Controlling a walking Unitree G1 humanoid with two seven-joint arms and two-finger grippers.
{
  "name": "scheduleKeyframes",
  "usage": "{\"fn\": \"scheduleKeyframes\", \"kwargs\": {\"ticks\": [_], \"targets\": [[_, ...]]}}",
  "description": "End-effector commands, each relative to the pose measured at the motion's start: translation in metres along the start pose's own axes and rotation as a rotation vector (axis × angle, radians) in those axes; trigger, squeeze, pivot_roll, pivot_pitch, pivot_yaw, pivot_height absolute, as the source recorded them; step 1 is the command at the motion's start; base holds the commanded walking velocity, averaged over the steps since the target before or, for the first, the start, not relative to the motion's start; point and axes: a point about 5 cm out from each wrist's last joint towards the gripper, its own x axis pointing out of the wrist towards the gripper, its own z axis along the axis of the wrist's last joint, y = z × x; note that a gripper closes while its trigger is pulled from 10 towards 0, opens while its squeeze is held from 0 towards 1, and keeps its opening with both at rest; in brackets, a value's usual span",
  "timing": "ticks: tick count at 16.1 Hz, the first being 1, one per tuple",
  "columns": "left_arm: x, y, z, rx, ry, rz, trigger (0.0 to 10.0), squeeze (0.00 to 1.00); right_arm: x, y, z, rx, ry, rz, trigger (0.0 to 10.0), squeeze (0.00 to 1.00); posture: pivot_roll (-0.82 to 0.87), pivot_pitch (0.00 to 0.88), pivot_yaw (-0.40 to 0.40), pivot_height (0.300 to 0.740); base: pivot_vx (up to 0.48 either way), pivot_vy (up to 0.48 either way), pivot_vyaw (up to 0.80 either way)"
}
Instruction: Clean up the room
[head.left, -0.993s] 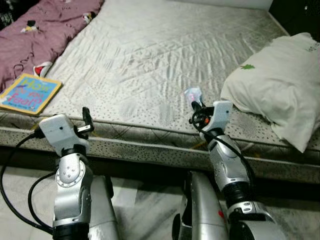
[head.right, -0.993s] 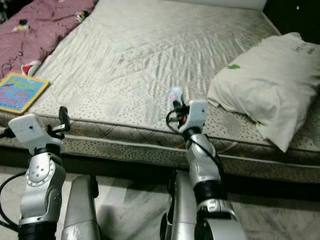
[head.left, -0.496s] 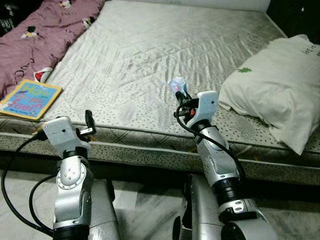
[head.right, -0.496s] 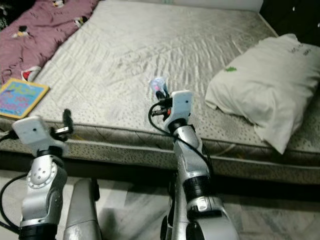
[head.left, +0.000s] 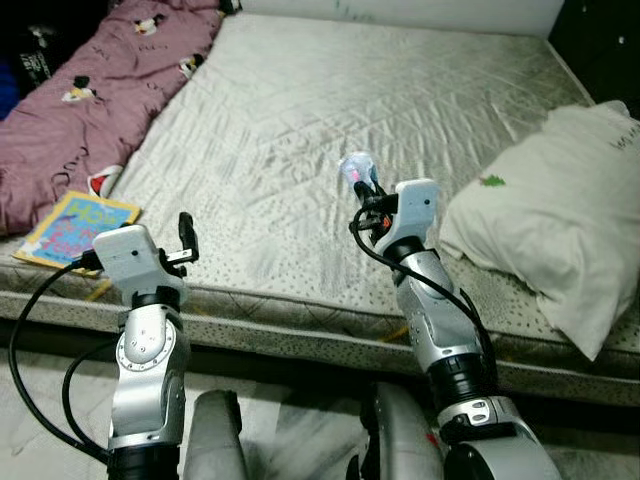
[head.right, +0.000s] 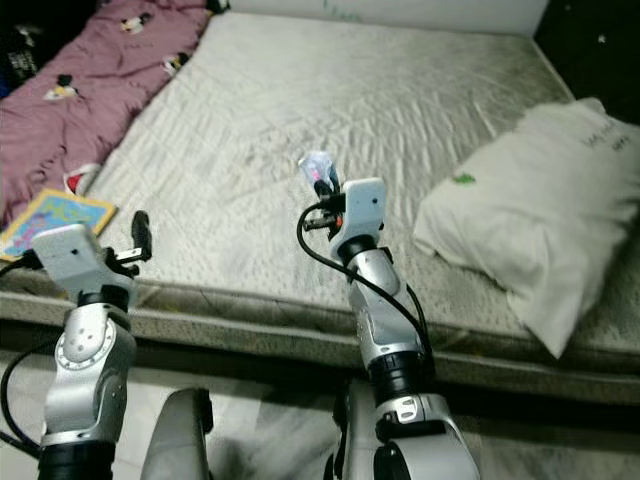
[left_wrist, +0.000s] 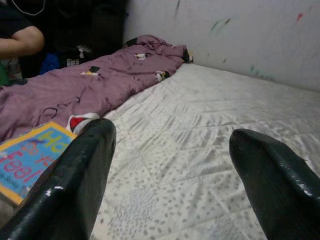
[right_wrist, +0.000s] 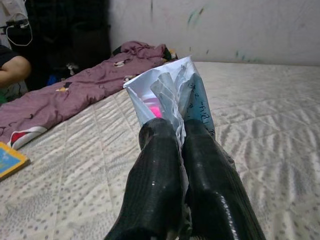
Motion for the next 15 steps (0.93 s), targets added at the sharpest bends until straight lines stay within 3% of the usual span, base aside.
{"fn": "scheduleKeyframes", "kwargs": {"ticks": [1, 2, 7, 11, 15], "targets": [[0.0002, -0.0002, -0.0014, 0.024, 0.007, 0.004, 10.0, 0.00, 0.0022, 0.0007, 0.0043, -0.012, -0.004, 0.005, 10.0, 0.00, 0.10, 0.000, -0.042, 0.675, 0.000, 0.000, 0.00], [0.0019, 0.0059, -0.0050, 0.041, 0.016, 0.080, 10.0, 0.00, 0.0028, -0.0001, 0.0036, -0.019, 0.000, 0.003, 10.0, 0.00, 0.11, 0.000, -0.045, 0.694, 0.000, 0.000, 0.00], [0.0061, 0.0087, -0.0067, 0.032, 0.041, 0.113, 10.0, 0.00, 0.0027, -0.0022, 0.0003, -0.031, 0.019, -0.017, 10.0, 0.00, 0.10, 0.000, -0.039, 0.721, 0.000, 0.000, 0.00], [0.0075, -0.0001, -0.0040, 0.022, 0.013, 0.032, 10.0, 0.00, 0.0012, -0.0074, 0.0005, -0.077, 0.013, -0.045, 10.0, 0.00, 0.10, 0.000, -0.031, 0.736, 0.000, 0.000, 0.00], [0.0091, -0.0001, -0.0032, 0.004, 0.018, 0.034, 10.0, 0.00, 0.0031, -0.0087, 0.0005, -0.080, 0.018, -0.058, 10.0, 0.00, 0.10, 0.000, -0.030, 0.740, 0.000, 0.000, 0.00]]}}
